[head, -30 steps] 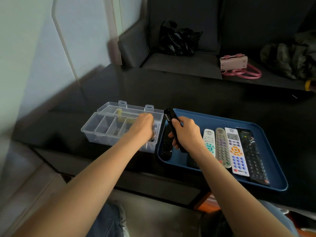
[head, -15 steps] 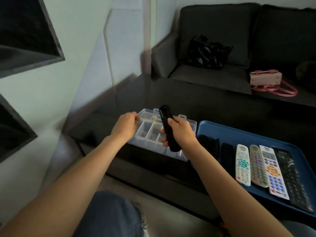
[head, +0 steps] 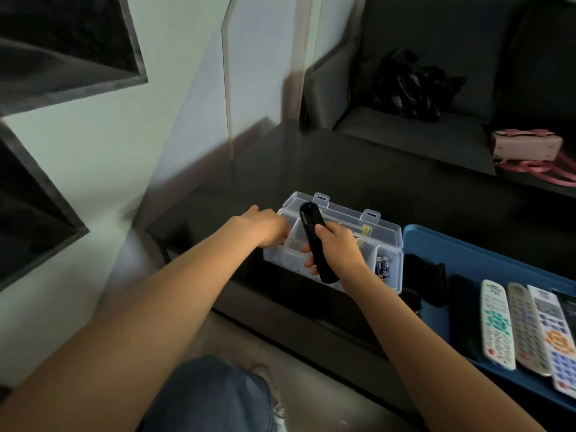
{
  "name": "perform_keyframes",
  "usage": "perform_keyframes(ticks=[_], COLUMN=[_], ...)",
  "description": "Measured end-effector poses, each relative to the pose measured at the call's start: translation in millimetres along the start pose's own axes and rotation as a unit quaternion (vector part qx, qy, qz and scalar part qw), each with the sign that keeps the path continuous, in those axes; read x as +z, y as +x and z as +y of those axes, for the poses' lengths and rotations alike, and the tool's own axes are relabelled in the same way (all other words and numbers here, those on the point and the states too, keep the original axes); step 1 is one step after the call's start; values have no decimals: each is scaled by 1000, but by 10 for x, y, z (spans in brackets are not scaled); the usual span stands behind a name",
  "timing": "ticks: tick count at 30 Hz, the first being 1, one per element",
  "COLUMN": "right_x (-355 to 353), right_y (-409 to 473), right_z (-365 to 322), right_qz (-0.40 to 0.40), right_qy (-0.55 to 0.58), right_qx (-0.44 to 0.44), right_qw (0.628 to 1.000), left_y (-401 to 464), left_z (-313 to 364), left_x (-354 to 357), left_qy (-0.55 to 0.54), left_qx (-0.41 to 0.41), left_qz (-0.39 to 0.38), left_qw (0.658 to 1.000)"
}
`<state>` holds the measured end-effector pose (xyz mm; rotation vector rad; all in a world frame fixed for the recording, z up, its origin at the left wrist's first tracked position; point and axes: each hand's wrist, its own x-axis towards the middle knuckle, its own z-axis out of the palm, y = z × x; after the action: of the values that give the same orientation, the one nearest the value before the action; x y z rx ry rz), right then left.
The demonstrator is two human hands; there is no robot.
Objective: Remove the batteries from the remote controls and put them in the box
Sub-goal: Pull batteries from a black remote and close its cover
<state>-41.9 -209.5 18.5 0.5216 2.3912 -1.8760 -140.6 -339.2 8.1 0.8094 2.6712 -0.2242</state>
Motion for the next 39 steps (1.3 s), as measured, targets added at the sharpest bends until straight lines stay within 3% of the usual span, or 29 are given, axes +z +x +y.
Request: perform_keyframes(ticks=[4,8,13,19,27,34,39], right_x=[-8,-19,-15,8,20,32,47], right_y=[35,42,47,61,81,64,78], right_z=[16,34,42,39,70,79,48], right_qz=[-2,-3,5,9,20,25,9], right_qy=[-17,-24,-20,-15,-26,-100,-139], right_qx=[-4,-2,3,11,6,-33,-45], right_qw=[1000,1000,1000,1000,999,994,989], left_y=[63,153,125,142,214,71,-20], left_z=[73,123,62,11,-9,-97,-6], left_x=[-99,-55,4,21,58,-8,-22], left_qy=[-59,-103,-69,-99,-60,-112,-120], left_qx=[-39,-40,-9,-18,19,70,47], left_qz=[-28,-8,36,16,66,95,121], left_qw=[997,994,997,995,996,987,984])
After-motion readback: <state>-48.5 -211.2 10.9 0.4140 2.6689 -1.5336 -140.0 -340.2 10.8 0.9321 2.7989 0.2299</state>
